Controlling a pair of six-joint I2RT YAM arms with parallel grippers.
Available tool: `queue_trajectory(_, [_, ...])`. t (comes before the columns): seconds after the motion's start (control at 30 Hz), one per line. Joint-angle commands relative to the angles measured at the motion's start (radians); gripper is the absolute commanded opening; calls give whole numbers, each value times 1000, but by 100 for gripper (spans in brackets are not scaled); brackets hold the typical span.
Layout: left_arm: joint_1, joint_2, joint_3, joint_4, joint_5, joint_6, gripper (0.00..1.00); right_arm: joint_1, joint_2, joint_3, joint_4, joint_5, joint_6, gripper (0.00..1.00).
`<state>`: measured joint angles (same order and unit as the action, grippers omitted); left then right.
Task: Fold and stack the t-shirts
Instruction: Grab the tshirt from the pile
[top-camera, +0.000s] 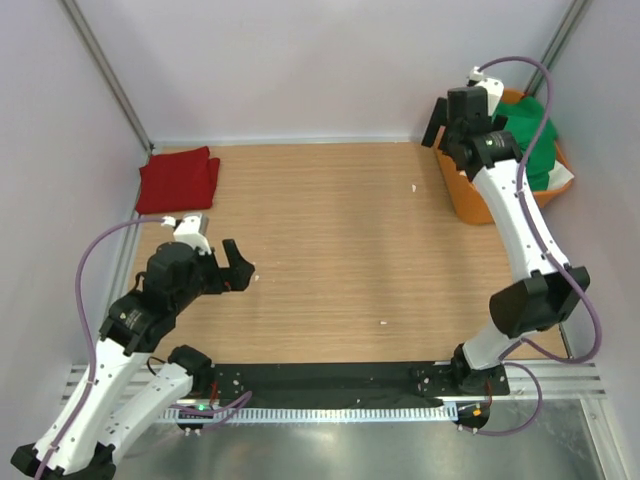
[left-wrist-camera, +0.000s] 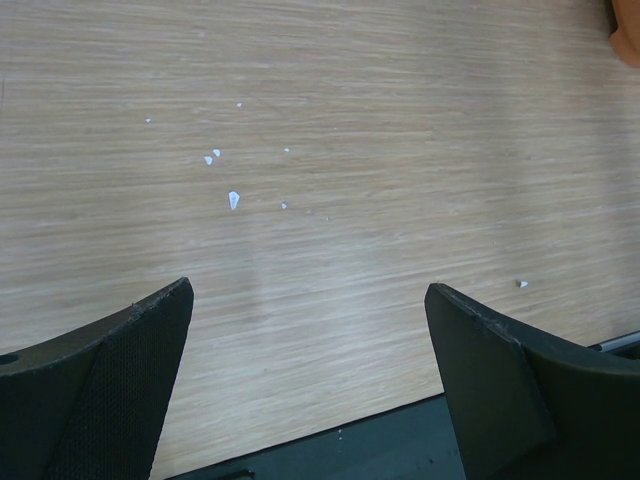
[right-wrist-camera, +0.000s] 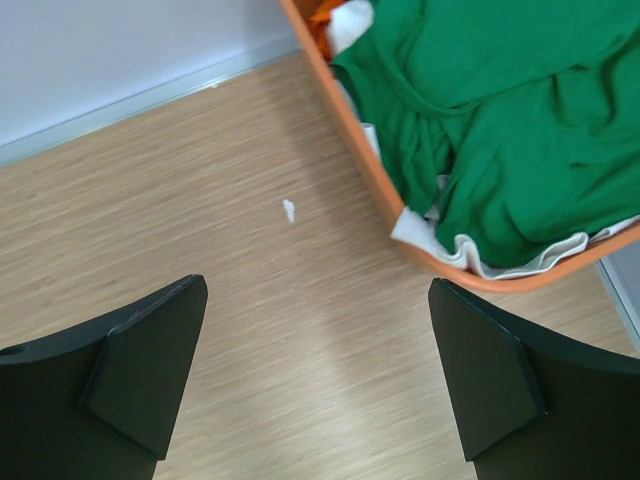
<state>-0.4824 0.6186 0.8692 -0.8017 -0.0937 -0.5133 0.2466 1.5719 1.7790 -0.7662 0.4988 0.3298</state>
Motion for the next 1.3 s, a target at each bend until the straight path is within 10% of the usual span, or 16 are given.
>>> queue_trajectory(0.0, [-2, -16, 7, 10, 11, 4, 100, -130, 34, 126, 1, -75, 2, 100])
queue_trajectory(0.87, [-2, 13, 10, 6, -11, 1, 100, -286, 606, 557, -53, -91, -124, 81])
queue_trajectory(1.27, [-1, 20, 11, 4, -12, 1, 100, -287, 605, 562, -54, -62, -144, 1])
